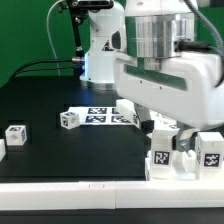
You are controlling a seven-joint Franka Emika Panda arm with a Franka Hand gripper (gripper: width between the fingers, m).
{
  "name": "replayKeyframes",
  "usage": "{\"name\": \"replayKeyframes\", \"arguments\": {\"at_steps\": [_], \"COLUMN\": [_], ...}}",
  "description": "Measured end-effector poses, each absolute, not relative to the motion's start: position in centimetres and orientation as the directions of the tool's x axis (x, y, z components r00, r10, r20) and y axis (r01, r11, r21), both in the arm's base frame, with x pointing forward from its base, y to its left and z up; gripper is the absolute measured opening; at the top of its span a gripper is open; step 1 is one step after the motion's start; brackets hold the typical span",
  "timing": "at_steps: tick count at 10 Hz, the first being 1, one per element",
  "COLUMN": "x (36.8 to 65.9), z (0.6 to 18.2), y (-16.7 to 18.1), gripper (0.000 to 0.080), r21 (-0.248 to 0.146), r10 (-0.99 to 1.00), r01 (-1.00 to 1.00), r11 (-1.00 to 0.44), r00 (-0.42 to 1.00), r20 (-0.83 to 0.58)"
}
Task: Assemble chair
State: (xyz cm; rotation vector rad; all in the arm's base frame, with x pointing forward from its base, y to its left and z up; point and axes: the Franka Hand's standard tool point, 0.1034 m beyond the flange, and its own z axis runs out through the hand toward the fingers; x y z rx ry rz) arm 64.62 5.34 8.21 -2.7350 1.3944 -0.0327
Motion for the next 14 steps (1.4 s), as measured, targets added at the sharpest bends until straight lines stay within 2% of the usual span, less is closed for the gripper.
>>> {"name": "replayKeyframes", "arguments": {"at_steps": [3, 4, 5, 6, 8, 9, 12, 14], "x": [64.66, 64.91, 65.11, 64.91, 64.93, 64.93, 64.92, 64.92], "z": [8.14, 8.06, 7.78, 7.48, 7.51, 7.50, 7.46, 7.40], "y": [5.15, 4.96, 4.68, 4.73, 4.67, 4.67, 4.58, 4.41], "gripper": [0.0648, 0.0648, 0.0648, 0.0648, 0.0387, 0.0282, 0.0283, 0.0283], "r21": [-0.074, -0.062, -0.062, -0.063, -0.066, -0.066, -0.093, -0.122], "r10": [-0.697, -0.543, -0.427, -0.419, -0.450, -0.452, -0.672, -0.894], "r01": [-0.695, -0.540, -0.423, -0.414, -0.445, -0.448, -0.666, -0.886], "r11": [-0.715, -0.839, -0.904, -0.908, -0.893, -0.892, -0.741, -0.447], "r00": [0.717, 0.838, 0.899, 0.901, 0.886, 0.885, 0.736, 0.447], "r20": [0.002, 0.051, 0.101, 0.113, 0.109, 0.109, 0.087, 0.027]}}
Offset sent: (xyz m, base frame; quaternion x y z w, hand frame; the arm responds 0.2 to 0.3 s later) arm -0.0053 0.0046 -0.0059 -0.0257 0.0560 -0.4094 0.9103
